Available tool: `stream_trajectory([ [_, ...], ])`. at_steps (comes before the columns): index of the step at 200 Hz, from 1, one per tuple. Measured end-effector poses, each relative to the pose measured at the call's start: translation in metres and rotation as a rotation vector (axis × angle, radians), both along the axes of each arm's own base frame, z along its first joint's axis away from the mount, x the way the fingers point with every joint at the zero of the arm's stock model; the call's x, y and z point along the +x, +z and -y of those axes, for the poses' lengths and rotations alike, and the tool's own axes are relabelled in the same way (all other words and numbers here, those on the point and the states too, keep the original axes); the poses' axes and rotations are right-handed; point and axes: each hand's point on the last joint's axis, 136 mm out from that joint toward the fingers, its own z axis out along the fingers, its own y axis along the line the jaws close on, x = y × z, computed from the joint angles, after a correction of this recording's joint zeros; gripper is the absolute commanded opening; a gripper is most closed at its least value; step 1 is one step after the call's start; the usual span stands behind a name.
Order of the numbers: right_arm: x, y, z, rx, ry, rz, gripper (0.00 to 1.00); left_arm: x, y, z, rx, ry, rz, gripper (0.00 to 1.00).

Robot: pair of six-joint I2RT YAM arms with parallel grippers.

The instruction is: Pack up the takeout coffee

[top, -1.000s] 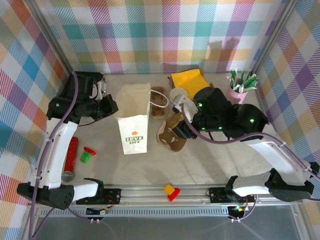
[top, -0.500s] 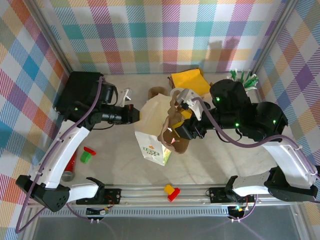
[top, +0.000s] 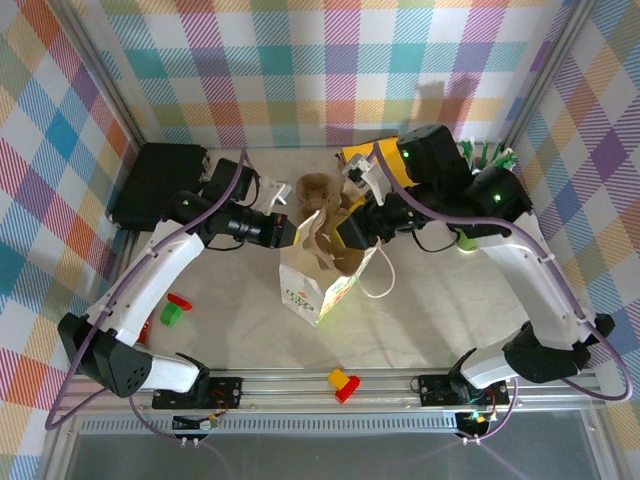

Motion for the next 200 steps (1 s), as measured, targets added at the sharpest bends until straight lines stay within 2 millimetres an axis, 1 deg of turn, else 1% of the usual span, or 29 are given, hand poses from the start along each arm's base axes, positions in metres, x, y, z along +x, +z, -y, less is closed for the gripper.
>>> stream_trajectory([
  [32,0.0,-0.015,-0.005,-0.014,0.025,-0.081,0.52,0.001,-0.005,0.003,0.008,-0.044,0.009,0.0],
  [53,0.001,-0.03,-0.006,-0.036,0.032,-0.132,0.51,0.002,-0.007,0.006,0.007,-0.069,0.013,0.0],
  [100,0.018,-0.062,-0.006,-0.087,0.009,-0.212,0.5,0.003,-0.008,0.01,0.002,-0.101,0.019,0.0],
  [135,0.02,-0.082,-0.006,-0.124,0.008,-0.255,0.5,0.006,-0.007,0.012,0.001,-0.113,0.028,0.0],
  [171,0.019,-0.097,-0.004,-0.156,0.007,-0.281,0.5,0.008,-0.006,0.013,0.001,-0.119,0.036,0.0],
  [200,0.023,-0.107,-0.003,-0.186,-0.006,-0.286,0.49,0.008,-0.005,0.014,-0.002,-0.132,0.043,0.0],
])
